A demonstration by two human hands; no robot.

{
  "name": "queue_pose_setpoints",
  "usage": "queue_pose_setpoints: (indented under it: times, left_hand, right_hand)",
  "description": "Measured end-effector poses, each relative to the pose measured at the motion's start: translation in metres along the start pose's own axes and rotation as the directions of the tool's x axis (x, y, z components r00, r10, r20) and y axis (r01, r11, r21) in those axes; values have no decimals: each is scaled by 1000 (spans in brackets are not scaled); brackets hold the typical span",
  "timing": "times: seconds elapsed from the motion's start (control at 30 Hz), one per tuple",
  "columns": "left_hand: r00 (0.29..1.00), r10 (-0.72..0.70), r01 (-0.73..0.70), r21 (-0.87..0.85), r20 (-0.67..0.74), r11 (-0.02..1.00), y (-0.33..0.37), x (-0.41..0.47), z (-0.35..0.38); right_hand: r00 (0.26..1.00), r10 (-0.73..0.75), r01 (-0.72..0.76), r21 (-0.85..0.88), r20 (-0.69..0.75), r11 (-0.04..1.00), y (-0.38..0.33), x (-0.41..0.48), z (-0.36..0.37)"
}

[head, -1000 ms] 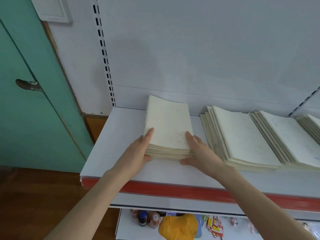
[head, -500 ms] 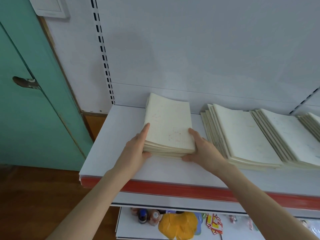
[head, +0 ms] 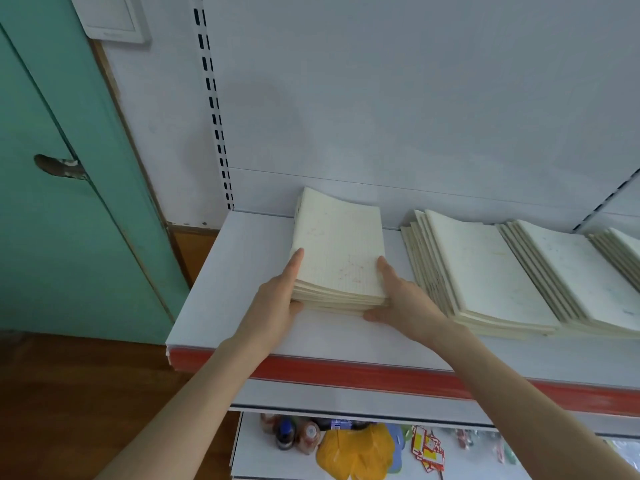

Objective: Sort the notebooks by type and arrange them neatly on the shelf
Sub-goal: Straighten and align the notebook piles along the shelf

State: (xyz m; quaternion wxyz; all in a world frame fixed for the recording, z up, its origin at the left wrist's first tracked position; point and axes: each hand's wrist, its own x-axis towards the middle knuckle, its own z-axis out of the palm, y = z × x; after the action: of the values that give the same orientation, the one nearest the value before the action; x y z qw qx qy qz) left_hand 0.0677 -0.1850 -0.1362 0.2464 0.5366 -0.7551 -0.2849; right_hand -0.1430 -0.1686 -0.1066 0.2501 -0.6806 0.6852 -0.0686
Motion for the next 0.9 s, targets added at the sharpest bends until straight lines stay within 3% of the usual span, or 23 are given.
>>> queue_pose_setpoints:
  times: [0.3, 0.47, 0.7, 0.9]
  left_hand:
    - [998, 42, -41, 11, -48, 999, 0, -5, 5]
    - [996, 45, -43, 23, -76, 999, -4, 2, 8]
    - [997, 46, -45, 19, -67, 999, -5, -3, 4]
    - [999, 7, -4, -44, 54, 999, 5, 3, -8]
  right_hand:
    - [998, -59, 52, -177, -34, 983, 8, -3, -4]
    - [998, -10, 5, -85, -60, 996, 6, 0, -2]
    - [1000, -17, 16, 50, 23, 999, 2, 2, -10]
    - [998, -5, -6, 183, 62, 983, 9, 6, -15]
